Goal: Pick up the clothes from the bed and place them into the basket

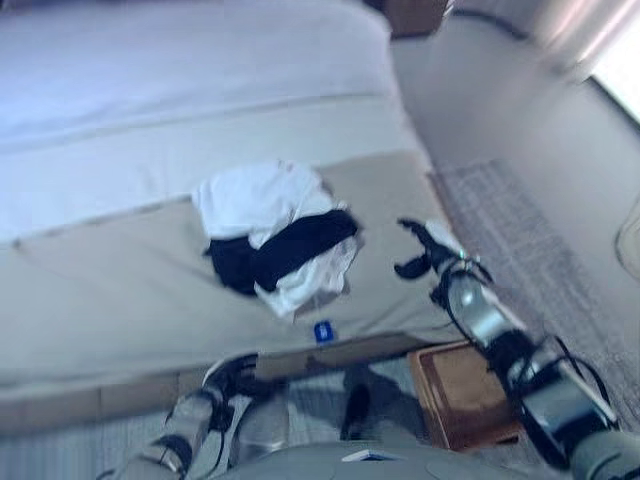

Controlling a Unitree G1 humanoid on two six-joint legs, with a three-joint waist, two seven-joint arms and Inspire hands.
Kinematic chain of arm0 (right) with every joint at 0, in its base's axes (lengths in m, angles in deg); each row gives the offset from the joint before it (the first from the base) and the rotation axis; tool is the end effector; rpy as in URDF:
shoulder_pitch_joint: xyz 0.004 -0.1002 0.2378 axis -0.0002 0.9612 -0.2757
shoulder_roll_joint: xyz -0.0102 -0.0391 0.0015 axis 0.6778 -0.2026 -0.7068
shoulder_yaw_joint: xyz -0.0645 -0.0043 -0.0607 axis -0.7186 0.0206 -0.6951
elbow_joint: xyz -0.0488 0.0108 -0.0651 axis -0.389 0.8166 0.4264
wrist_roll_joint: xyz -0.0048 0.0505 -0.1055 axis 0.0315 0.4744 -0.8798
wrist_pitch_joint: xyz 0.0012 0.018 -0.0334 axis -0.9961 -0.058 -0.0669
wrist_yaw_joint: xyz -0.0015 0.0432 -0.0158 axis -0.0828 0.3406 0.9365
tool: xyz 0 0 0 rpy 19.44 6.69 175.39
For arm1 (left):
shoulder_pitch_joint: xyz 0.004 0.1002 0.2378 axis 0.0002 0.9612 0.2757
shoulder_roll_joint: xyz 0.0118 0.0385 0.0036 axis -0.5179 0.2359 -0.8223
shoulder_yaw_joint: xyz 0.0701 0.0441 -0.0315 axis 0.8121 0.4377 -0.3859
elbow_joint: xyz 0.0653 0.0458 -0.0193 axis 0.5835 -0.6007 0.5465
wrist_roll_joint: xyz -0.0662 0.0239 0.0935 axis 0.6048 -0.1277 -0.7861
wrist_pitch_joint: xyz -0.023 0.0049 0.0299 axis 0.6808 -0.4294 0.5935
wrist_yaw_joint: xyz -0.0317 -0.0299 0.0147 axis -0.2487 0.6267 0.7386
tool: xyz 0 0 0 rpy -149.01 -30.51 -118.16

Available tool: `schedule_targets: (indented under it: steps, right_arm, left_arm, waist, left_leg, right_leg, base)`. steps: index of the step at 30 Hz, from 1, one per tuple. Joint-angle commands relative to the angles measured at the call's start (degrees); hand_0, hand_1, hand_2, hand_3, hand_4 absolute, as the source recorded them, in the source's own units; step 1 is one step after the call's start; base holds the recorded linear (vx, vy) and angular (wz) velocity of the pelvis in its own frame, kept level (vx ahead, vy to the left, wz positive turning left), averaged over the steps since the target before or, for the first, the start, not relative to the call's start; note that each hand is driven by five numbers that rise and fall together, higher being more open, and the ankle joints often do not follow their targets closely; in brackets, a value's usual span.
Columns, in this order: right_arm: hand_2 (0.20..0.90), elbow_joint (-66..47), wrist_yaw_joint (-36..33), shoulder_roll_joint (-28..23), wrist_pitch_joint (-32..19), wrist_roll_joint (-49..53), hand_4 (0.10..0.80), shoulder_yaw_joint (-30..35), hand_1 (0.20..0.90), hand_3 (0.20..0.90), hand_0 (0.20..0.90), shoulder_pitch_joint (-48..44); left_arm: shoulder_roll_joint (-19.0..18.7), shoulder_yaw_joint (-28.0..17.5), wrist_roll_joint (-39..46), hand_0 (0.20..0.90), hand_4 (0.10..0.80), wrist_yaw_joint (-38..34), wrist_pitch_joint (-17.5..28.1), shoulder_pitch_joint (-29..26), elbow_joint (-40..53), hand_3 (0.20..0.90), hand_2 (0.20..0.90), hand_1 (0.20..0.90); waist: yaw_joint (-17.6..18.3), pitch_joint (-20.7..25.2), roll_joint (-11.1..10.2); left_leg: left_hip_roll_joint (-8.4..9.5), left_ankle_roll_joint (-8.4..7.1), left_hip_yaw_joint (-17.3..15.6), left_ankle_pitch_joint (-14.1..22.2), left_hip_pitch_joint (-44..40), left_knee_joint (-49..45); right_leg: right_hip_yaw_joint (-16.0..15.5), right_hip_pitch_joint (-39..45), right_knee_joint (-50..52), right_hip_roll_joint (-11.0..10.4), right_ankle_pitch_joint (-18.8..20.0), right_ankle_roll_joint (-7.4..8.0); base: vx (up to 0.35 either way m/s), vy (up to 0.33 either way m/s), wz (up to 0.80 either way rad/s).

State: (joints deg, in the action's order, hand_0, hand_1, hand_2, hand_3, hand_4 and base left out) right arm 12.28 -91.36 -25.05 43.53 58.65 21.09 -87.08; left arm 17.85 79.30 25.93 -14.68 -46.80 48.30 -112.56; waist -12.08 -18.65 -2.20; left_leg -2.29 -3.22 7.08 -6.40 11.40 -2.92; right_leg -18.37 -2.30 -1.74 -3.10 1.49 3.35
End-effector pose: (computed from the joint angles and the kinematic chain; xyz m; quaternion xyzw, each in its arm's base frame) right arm 0.3214 -0.2087 0.0764 -0.4783 0.0790 -0.0020 0.8746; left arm 0.1631 0.2175 -0.0852 0.0813 0.4129 -0.0382 0.9063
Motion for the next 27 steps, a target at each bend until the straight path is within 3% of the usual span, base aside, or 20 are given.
schedule_targets:
  steps: [1,6,10,18,24,26,27]
  right_arm:
    - [0.9,-2.2,-6.0,-2.1,-2.3,-2.9,0.8,-2.8,0.9,0.9,0.9,-10.5]
    - [0.9,1.0,-11.2,-3.0,-0.6,-4.7,0.8,-4.8,0.9,0.9,0.9,-18.0]
    - [0.9,2.7,-14.7,-2.5,0.6,-5.6,0.8,-5.0,0.9,0.9,0.9,-23.4]
    - [0.9,14.3,-10.2,-2.1,7.7,-2.6,0.8,-9.6,0.9,0.9,0.9,-34.2]
    - [0.9,17.1,-8.3,-2.4,9.8,2.0,0.8,-10.4,0.9,0.9,0.9,-38.5]
    - [0.552,17.1,-7.8,-2.5,9.8,1.9,0.394,-10.5,0.552,0.494,0.552,-39.0]
    - [0.3,16.9,-7.9,-2.6,9.2,2.3,0.1,-10.7,0.3,0.2,0.3,-39.3]
  left_arm:
    - [-4.9,2.3,2.4,0.9,0.8,-1.6,0.7,1.4,1.5,0.9,0.9,0.9]
    - [-6.0,2.4,5.9,0.9,0.8,-2.0,1.7,1.6,4.4,0.9,0.9,0.9]
    - [-6.3,-0.3,9.1,0.9,0.8,-2.8,2.0,2.9,5.6,0.9,0.9,0.9]
    - [-6.9,-1.1,12.0,0.9,0.8,-0.1,4.8,5.0,4.8,0.9,0.9,0.9]
    - [-7.6,-1.8,12.8,0.9,0.8,1.5,5.7,5.6,4.8,0.9,0.9,0.9]
    - [-7.7,-2.1,13.0,0.9,0.8,1.7,5.5,5.6,5.2,0.9,0.9,0.9]
    - [-7.8,-2.2,13.0,0.9,0.8,1.6,5.3,5.7,5.7,0.9,0.9,0.9]
  waist:
    - [-3.9,-4.9,-3.4]
    - [-7.3,-8.1,-2.2]
    - [-10.4,-10.3,-2.2]
    - [-14.5,-11.1,-1.9]
    - [-15.6,-11.1,-1.5]
    - [-15.7,-11.1,-1.5]
    - [-15.7,-11.1,-1.5]
  left_leg:
    - [7.34,6.86,-1.1,8.4,2.8,-8.6]
    - [8.95,7.1,0.3,9.0,9.3,-13.5]
    - [9.24,6.87,1.6,11.1,12.7,-16.2]
    - [9.49,6.4,4.4,8.9,19.7,-16.1]
    - [9.38,5.98,5.6,7.5,22.9,-15.7]
    - [9.29,5.86,5.7,7.2,23.2,-15.4]
    - [9.13,5.76,5.8,6.9,23.2,-15.0]
  right_leg:
    - [2.5,-2.5,8.7,-3.0,-1.0,-0.71]
    - [-0.3,-6.7,12.5,-5.0,-0.8,-0.31]
    - [-1.7,-9.9,15.8,-6.0,-2.0,0.51]
    - [-5.5,-17.1,19.7,-6.7,-3.2,0.56]
    - [-7.5,-19.7,20.8,-6.9,-3.7,0.72]
    - [-7.7,-19.9,20.5,-6.8,-3.7,0.86]
    - [-7.7,-19.8,20.2,-6.7,-3.6,1.01]
  base:
    - [0.029,0.027,0.34]
    - [0.033,0.118,0.37]
    - [0.062,0.073,0.26]
    - [-0.039,0.08,0.12]
    - [-0.024,0.031,0.07]
    - [-0.01,-0.001,0.02]
    - [-0.015,-0.011,0.04]
